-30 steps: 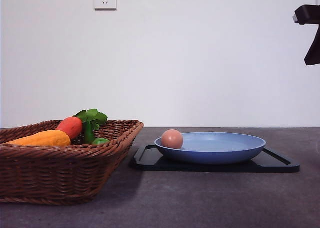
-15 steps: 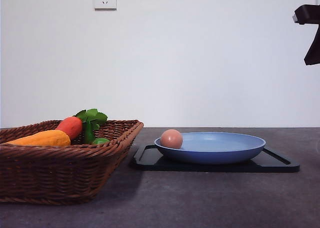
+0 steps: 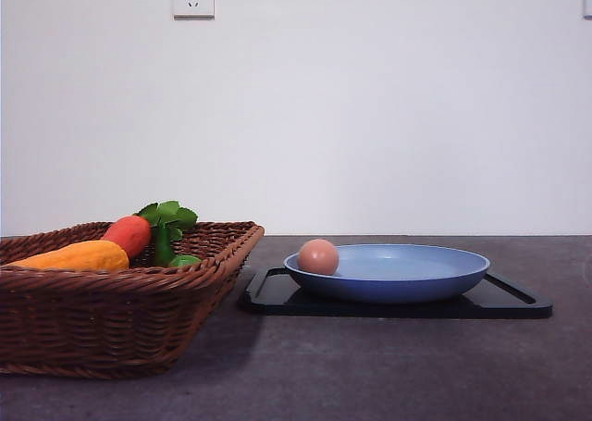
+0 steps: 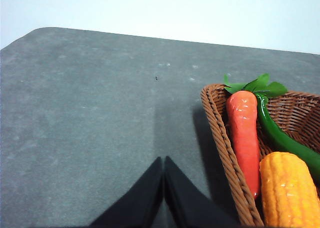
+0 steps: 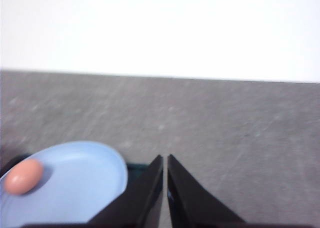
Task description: Transfer egg from basket to plate and serve
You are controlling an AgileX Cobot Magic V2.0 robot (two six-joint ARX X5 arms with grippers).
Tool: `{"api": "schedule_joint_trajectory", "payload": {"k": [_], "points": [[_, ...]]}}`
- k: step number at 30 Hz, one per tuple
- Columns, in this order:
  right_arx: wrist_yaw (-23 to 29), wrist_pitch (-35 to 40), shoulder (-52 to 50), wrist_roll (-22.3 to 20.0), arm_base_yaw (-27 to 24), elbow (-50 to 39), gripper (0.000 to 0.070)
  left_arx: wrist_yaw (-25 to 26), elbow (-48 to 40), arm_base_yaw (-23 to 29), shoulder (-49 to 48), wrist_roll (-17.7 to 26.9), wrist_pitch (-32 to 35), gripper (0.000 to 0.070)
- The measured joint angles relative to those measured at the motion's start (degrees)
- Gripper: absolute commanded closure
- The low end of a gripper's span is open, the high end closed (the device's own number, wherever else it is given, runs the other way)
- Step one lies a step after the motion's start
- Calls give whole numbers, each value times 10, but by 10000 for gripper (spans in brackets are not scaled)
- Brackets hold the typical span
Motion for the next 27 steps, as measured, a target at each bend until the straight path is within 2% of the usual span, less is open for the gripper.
{"api": "schedule_joint_trajectory", "payload": {"k": [6, 11, 20, 27], "points": [[-99, -6, -130, -9, -116, -73, 700, 0, 0, 0, 0, 0, 0, 700], [-142, -6, -182, -15, -175, -126, 700, 0, 0, 0, 0, 0, 0, 700], [-153, -8, -183, -15, -188, -180, 700, 0, 0, 0, 0, -1, 0, 700], [-153, -38, -183, -15, -188, -184, 700, 0, 0, 0, 0, -1, 0, 700]]}}
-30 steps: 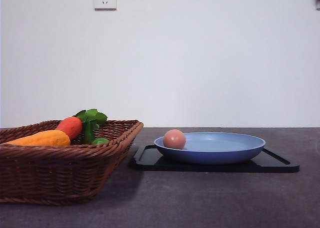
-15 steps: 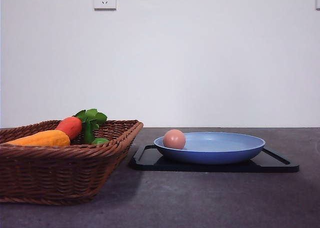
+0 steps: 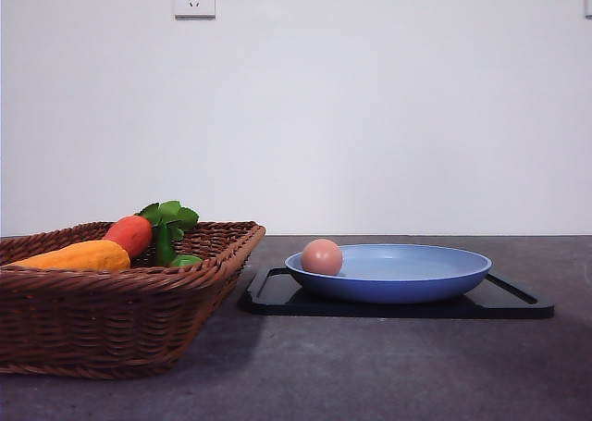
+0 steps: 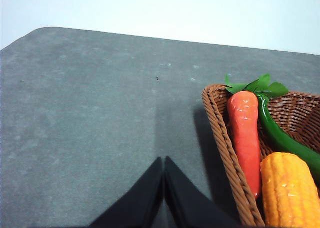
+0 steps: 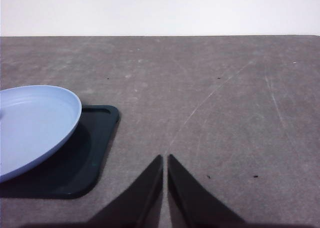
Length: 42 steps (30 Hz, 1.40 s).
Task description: Transfer egg from basket to plate and serve
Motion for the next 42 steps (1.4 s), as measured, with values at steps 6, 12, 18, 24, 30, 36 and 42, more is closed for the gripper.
{"api": "schedule_joint_trajectory", "payload": {"k": [6, 12, 18, 24, 30, 36, 42], "points": [[0, 1, 0, 0, 0, 0, 700, 0, 0, 0, 0, 0, 0, 700], [0, 1, 0, 0, 0, 0, 700, 0, 0, 0, 0, 0, 0, 700], [1, 1, 0, 0, 0, 0, 700, 0, 0, 0, 0, 0, 0, 700], [1, 1, 0, 0, 0, 0, 700, 0, 0, 0, 0, 0, 0, 700], [0, 1, 0, 0, 0, 0, 700, 0, 0, 0, 0, 0, 0, 700], [0, 1, 0, 0, 0, 0, 700, 0, 0, 0, 0, 0, 0, 700], [0, 1, 0, 0, 0, 0, 700, 0, 0, 0, 0, 0, 0, 700]]}}
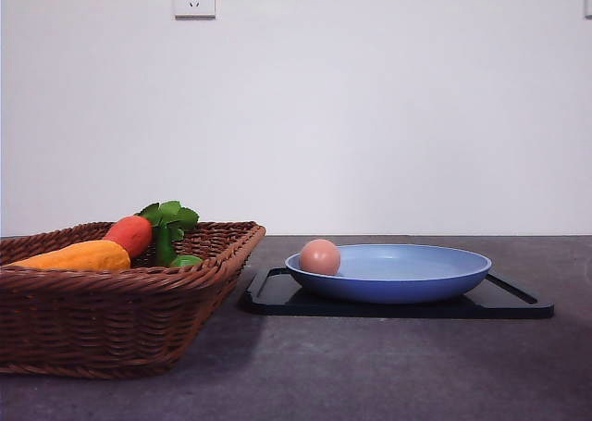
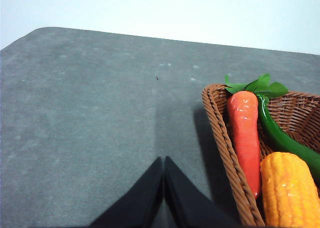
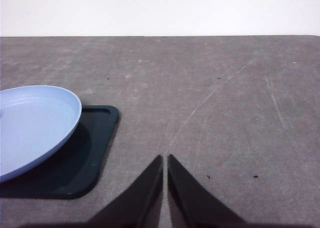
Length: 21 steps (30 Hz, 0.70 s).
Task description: Transfer egg from basket to plate and serve
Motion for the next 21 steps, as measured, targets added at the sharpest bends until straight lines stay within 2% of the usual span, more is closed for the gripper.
{"api": "schedule_joint_trajectory", "payload": {"k": [21], "points": [[0, 0, 0, 0, 0, 0, 700, 0, 0, 0, 0, 0, 0, 700]]}}
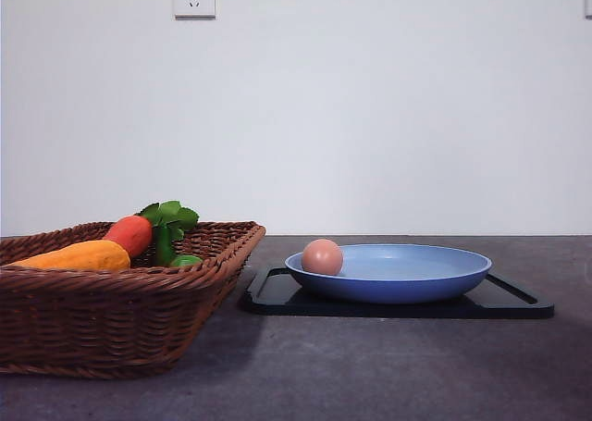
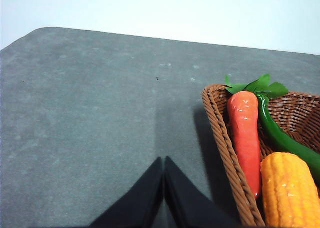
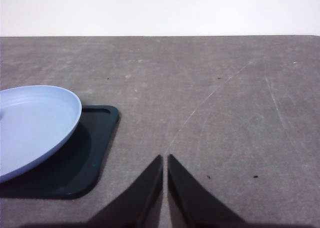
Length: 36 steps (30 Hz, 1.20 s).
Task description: Transfer egg from basket to plate and serve
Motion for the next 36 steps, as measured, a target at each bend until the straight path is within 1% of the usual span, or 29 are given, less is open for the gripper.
{"api": "schedule_joint_trajectory", "payload": {"k": [36], "points": [[0, 0, 0, 0, 0, 0, 700, 0, 0, 0, 0, 0, 0, 700]]}}
